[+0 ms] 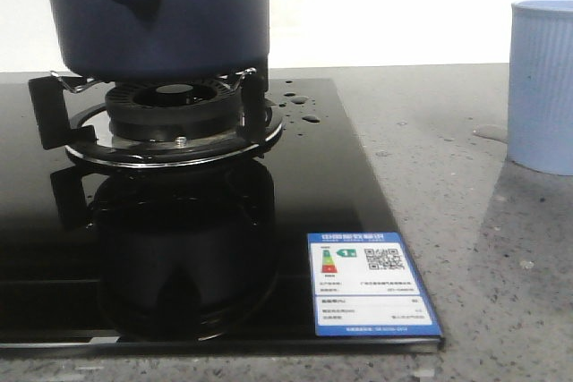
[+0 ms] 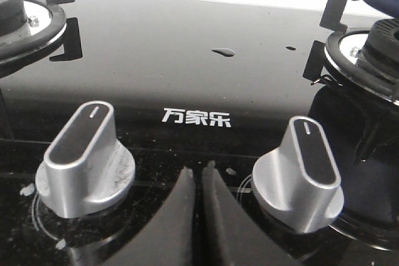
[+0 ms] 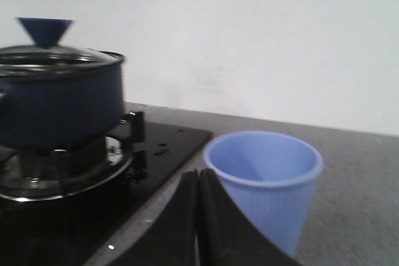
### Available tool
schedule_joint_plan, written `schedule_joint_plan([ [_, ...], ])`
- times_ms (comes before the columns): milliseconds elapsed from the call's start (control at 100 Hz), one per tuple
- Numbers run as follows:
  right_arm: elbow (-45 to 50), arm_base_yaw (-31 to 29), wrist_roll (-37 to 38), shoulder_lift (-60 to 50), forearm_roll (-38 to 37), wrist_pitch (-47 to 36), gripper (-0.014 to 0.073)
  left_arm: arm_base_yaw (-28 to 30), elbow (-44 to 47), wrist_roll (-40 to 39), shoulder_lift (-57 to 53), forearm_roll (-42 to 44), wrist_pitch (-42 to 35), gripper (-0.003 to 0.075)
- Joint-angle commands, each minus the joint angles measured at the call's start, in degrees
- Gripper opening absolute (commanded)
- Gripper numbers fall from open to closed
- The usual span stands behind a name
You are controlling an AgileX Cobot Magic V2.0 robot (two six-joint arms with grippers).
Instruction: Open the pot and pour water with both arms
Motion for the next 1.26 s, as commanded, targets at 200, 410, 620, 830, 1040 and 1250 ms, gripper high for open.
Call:
schedule_joint_plan([
  [200, 6.35, -3.93, -47.78, -9.39, 38.38, 5.27, -0.0066, 0.19, 2.25, -0.46, -1.54, -0.54, -3.47, -0.0019],
  [410, 8.83, -12.46, -47.78, -17.26, 40.44, 17.16, -0.0066, 0.19, 2.25, -0.46, -1.54, -0.54, -3.47, -0.0019],
  [620, 8.83, -15.13, -47.78, -17.21, 40.44, 26.54, -0.0066, 0.19, 2.25, -0.46, -1.54, -0.54, -3.33, -0.0019],
  [830, 8.83, -15.13, -47.78, -17.21, 40.44, 26.33, -0.0066, 0.19, 2.25, -0.46, -1.54, -0.54, -3.33, -0.0019],
  [1040, 8.83, -15.13, -47.78, -17.21, 40.44, 26.33, -0.0066, 0.19, 2.25, -0.46, -1.54, -0.54, -3.33, -0.0019],
  [1250, 8.83, -15.13, -47.78, -17.21, 40.44, 26.33, -0.0066, 0.19, 2.25, -0.46, -1.54, -0.54, -3.33, -0.0019],
])
